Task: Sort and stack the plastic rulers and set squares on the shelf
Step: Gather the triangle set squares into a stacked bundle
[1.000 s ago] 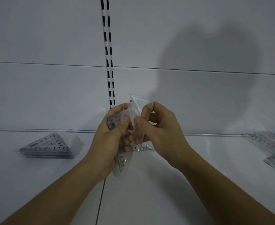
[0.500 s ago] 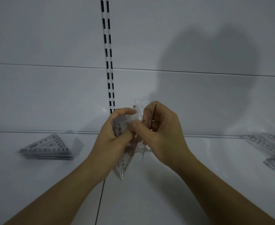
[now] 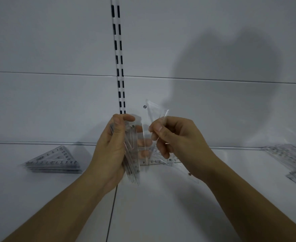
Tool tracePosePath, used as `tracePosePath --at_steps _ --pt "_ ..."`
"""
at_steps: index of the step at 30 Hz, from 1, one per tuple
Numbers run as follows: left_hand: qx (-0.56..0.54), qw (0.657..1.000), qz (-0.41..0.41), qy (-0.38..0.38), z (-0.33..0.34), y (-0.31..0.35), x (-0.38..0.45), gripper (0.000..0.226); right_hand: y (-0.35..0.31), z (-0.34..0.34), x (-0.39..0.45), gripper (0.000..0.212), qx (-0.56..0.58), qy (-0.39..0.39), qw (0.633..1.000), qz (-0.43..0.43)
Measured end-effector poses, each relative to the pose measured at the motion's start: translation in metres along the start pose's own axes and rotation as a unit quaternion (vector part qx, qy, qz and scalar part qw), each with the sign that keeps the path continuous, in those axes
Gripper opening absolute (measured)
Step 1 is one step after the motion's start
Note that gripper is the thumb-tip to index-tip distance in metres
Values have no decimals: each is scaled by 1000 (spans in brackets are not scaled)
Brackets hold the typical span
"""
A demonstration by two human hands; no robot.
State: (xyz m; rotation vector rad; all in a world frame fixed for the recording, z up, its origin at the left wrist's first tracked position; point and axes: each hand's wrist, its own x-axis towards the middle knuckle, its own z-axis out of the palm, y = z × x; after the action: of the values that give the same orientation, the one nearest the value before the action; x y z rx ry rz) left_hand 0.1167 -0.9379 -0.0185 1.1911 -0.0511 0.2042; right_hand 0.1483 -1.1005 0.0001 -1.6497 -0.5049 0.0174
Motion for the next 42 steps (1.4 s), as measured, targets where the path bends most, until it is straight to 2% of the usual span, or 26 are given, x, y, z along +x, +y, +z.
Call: tracePosePath --at_steps 3,5,7,9,11,14,17,19,22,25,27,29,31,32,35,39,42 --pt "9 1000 8 19 -1 0 0 63 1 2 0 19 -24 -7 1000 -9" --pt "6 999 16 27 -2 0 0 62 4 4 0 10 -83 44 995 -46" --pt "6 999 26 35 -2 0 1 63 9 6 -2 11 -162 103 976 -103" --pt "35 997 53 33 -2 -1 1 58 13 12 -4 12 -228 118 954 -152" --pt "106 989 104 18 -2 -6 1 51 16 21 -7 8 -280 85 940 -178" --pt "183 970 157 -37 -5 -10 0 52 16 29 -8 6 -321 -1 925 -206" --pt "157 972 164 -67 -2 -5 -1 40 11 24 -9 13 -257 -39 951 -169" --pt "165 969 175 -55 -1 -4 -1 33 5 21 -11 21 -201 -54 970 -128" --pt "144 975 169 -25 -4 -4 1 32 0 17 -9 17 -176 -18 979 -102" --pt "84 990 113 3 -7 -3 4 42 4 -4 3 9 -275 60 957 -70" --pt "66 993 94 9 -7 -1 6 42 9 -21 8 19 -380 7 925 -7" --pt "74 992 101 11 -9 -1 8 41 20 -29 10 44 -456 -93 883 63" --pt "109 984 140 6 -12 -1 8 40 31 -28 10 55 -513 -151 841 79" --pt "137 977 165 -1 -13 -2 8 38 35 -26 11 57 -524 -158 833 76" --pt "198 961 190 -25 -13 -4 8 28 34 -27 11 49 -512 -138 845 75" --pt "178 971 150 -61 -13 -10 9 33 31 -27 10 42 -506 -136 850 59" --pt "169 976 121 -64 -10 -13 8 37 32 -30 11 30 -473 -125 870 55"
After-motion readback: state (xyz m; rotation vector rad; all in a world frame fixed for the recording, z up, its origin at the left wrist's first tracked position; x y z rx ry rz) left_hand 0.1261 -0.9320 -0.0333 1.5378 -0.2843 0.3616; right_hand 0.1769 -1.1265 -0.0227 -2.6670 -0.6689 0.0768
